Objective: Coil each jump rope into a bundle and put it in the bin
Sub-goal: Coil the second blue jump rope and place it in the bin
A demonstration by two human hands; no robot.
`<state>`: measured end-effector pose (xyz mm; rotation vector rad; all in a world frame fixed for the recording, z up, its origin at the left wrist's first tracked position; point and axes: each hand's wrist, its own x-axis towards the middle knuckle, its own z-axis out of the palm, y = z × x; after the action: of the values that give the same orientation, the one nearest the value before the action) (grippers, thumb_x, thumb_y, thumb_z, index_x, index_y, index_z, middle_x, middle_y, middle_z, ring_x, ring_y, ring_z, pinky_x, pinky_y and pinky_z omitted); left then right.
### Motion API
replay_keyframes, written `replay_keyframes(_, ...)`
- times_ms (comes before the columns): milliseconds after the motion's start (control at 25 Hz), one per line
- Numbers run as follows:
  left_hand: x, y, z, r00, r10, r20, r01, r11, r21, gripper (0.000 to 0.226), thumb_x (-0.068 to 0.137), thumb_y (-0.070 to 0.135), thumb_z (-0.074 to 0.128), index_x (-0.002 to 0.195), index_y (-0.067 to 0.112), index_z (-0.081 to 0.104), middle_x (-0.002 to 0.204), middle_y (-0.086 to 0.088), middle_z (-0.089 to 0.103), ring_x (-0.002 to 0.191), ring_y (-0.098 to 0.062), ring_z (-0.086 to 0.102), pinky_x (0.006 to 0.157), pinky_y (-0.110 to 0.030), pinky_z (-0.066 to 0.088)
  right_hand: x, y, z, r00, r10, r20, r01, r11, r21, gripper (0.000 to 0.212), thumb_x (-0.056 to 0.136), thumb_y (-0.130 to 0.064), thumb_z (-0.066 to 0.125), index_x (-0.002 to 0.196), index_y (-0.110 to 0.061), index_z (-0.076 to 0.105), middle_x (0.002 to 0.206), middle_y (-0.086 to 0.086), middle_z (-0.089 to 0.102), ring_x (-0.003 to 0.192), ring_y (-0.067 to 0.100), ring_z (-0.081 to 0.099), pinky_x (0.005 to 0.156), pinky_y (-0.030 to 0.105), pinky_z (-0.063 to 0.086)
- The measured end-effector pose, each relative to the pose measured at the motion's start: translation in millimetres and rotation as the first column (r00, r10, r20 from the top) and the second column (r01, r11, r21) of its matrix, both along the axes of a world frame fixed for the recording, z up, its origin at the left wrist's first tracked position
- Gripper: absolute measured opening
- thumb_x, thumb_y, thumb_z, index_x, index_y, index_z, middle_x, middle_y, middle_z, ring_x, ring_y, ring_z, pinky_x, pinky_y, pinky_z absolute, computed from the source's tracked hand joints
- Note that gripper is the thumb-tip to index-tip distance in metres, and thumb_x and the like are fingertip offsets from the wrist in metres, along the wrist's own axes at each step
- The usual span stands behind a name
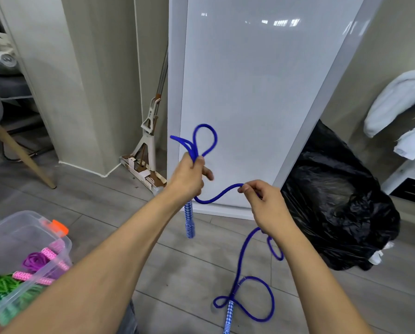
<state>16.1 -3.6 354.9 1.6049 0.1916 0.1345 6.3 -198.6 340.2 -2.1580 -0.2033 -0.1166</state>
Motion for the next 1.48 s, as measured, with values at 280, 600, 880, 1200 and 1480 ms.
replay_keyframes(280, -19, -27, -4, 0.951, -0.308, 0.007, 0.282, 0.881, 0.381, 0.019, 0.107, 0.032, 0.034, 0.118, 0.023, 0.047, 0.091, 0.006, 0.076, 0.058, -0.001, 0.054, 0.067, -0.026, 0.044, 2, 10, -1, 0.999, 0.003, 0.034, -0.011, 0.966, 0.257, 0.018, 0.103, -0.026, 0.055, 0.094, -0.020, 0.069, 0.057, -0.009, 0.054, 0.054, 0.009, 0.043, 0.057, 0.030, 0.039)
replay_keyframes(600, -18, -26, -6, 0.963, -0.267, -0.037, 0.256, 0.863, 0.437, 0.029, 0.105, 0.037, 0.039, 0.104, 0.017, 0.059, 0.082, 0.001, 0.063, 0.074, -0.013, 0.057, 0.067, -0.027, 0.049, 4, 7, -3, 0.997, 0.052, -0.065, -0.035, 0.968, 0.248, 0.013, 0.095, -0.019, 0.067, 0.107, -0.019, 0.062, 0.065, -0.005, 0.059, 0.055, 0.009, 0.049, 0.056, 0.027, 0.043)
replay_keyframes(880, -20, -31, -4, 0.976, -0.216, 0.011, 0.214, 0.971, 0.103, 0.017, 0.105, 0.030, 0.043, 0.097, 0.016, 0.050, 0.067, -0.001, 0.049, 0.054, -0.015, 0.052, 0.061, -0.035, 0.056, 9, 3, -27, 0.987, -0.159, 0.025, 0.161, 0.967, -0.197, 0.071, 0.083, -0.002, 0.067, 0.132, -0.040, 0.033, 0.093, 0.001, 0.054, 0.074, 0.016, 0.057, 0.070, 0.043, 0.057)
replay_keyframes(1200, -15, -23, 7, 0.987, -0.108, 0.123, 0.117, 0.990, -0.073, 0.019, 0.105, 0.029, 0.042, 0.097, 0.013, 0.050, 0.062, 0.004, 0.044, 0.048, -0.013, 0.043, 0.050, -0.029, 0.045, 25, -13, -50, 0.920, -0.276, -0.279, 0.167, 0.919, -0.357, 0.018, 0.093, -0.025, 0.067, 0.107, -0.014, 0.067, 0.098, 0.004, 0.072, 0.089, 0.024, 0.069, 0.080, 0.038, 0.059)
replay_keyframes(1480, 8, 17, 2, 0.919, 0.378, 0.115, -0.335, 0.900, -0.280, 0.021, 0.106, 0.027, 0.038, 0.106, 0.009, 0.048, 0.062, 0.002, 0.039, 0.046, -0.013, 0.037, 0.047, -0.029, 0.044, 3, -54, -52, 0.749, -0.538, -0.388, -0.184, 0.393, -0.901, 0.044, 0.088, -0.012, 0.067, 0.131, -0.014, 0.059, 0.132, 0.003, 0.062, 0.117, 0.023, 0.061, 0.082, 0.034, 0.049)
